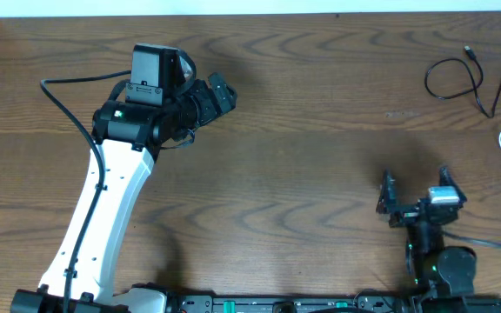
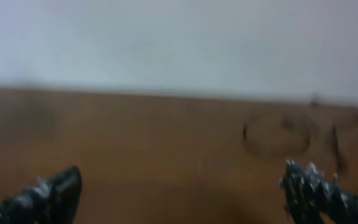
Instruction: Untangle cables
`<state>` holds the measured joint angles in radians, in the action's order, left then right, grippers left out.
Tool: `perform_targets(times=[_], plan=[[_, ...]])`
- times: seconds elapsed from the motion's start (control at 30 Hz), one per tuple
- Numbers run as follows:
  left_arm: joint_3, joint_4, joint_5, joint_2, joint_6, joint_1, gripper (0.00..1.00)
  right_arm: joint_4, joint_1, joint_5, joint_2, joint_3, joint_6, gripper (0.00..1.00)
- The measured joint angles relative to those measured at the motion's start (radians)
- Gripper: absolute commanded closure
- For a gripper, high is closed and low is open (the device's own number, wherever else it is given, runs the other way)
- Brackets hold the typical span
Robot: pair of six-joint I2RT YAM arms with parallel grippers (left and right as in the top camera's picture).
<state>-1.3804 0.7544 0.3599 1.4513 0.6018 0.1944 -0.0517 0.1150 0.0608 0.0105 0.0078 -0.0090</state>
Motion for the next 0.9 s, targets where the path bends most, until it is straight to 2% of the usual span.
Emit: perform_targets(times=[0.77,0.9], plan=[[0.0,0.0,0.0,0.0,0.0,0.0,0.02,-0.016,0.002,-0.017,0.006,-0.001,0.0,0.01],[0.0,0.006,-0.04,0.0,-0.055,-0.001,0.02,-0.016,0.002,-0.017,0.006,-0.001,0.0,0.01]])
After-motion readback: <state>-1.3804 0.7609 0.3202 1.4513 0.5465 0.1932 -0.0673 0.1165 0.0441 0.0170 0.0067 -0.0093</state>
